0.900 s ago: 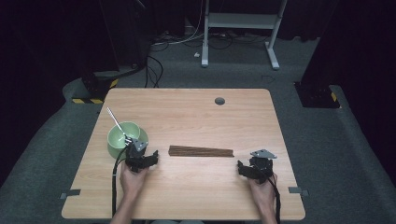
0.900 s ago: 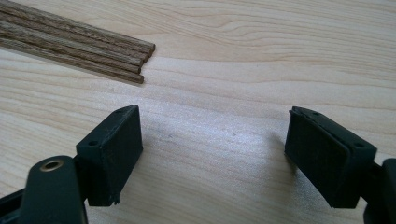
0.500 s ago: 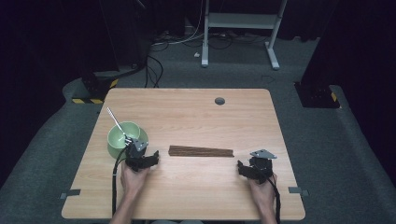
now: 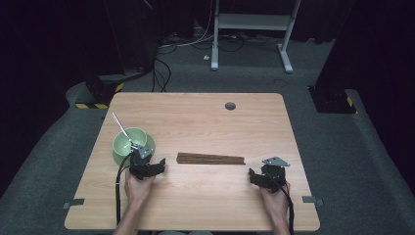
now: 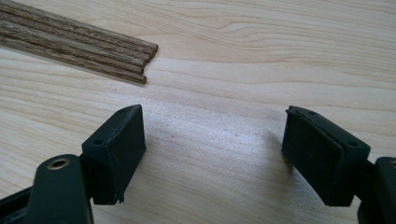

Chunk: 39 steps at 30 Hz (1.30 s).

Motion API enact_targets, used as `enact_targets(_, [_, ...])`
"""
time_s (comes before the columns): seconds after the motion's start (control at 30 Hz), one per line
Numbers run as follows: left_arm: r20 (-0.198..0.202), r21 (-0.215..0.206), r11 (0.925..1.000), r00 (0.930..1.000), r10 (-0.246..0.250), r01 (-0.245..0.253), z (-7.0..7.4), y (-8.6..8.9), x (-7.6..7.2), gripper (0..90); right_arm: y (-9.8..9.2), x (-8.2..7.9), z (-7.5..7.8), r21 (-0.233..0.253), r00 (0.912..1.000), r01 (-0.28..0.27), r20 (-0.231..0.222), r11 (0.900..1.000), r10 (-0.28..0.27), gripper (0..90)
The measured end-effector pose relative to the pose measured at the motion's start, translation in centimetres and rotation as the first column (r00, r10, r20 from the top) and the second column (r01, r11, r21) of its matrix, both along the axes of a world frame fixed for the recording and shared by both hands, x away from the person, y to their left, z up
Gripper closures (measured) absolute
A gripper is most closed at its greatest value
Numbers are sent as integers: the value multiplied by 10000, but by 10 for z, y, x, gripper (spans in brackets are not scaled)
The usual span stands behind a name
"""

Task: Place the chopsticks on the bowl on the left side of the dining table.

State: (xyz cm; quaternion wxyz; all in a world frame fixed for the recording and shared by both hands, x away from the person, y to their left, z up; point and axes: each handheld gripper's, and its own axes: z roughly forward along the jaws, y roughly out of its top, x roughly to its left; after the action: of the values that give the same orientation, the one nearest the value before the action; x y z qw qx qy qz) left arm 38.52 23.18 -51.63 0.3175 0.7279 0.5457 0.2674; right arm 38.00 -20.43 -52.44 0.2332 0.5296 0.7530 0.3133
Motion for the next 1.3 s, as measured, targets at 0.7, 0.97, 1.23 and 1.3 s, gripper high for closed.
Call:
enact_targets(0.7, [141, -744, 9930, 9958, -904, 912, 15, -3, -9, 176, 0, 0, 0, 5, 10000, 11, 0, 10000, -11, 210])
enact_targets(0.97, [138, -925, 9889, 9932, -1153, 1161, 21, -8, -11, 173, 0, 0, 0, 3, 10000, 14, 1, 10000, -14, 210])
enact_targets(1.23, [123, -1089, 9832, 9892, -1463, 1467, 25, -13, -12, 184, 0, 0, 0, 4, 10000, 14, 1, 10000, -14, 210])
enact_targets(1.3, [95, -1173, 9804, 9873, -1583, 1583, 26, -15, -11, 184, 0, 0, 0, 3, 10000, 15, -2, 10000, -15, 211])
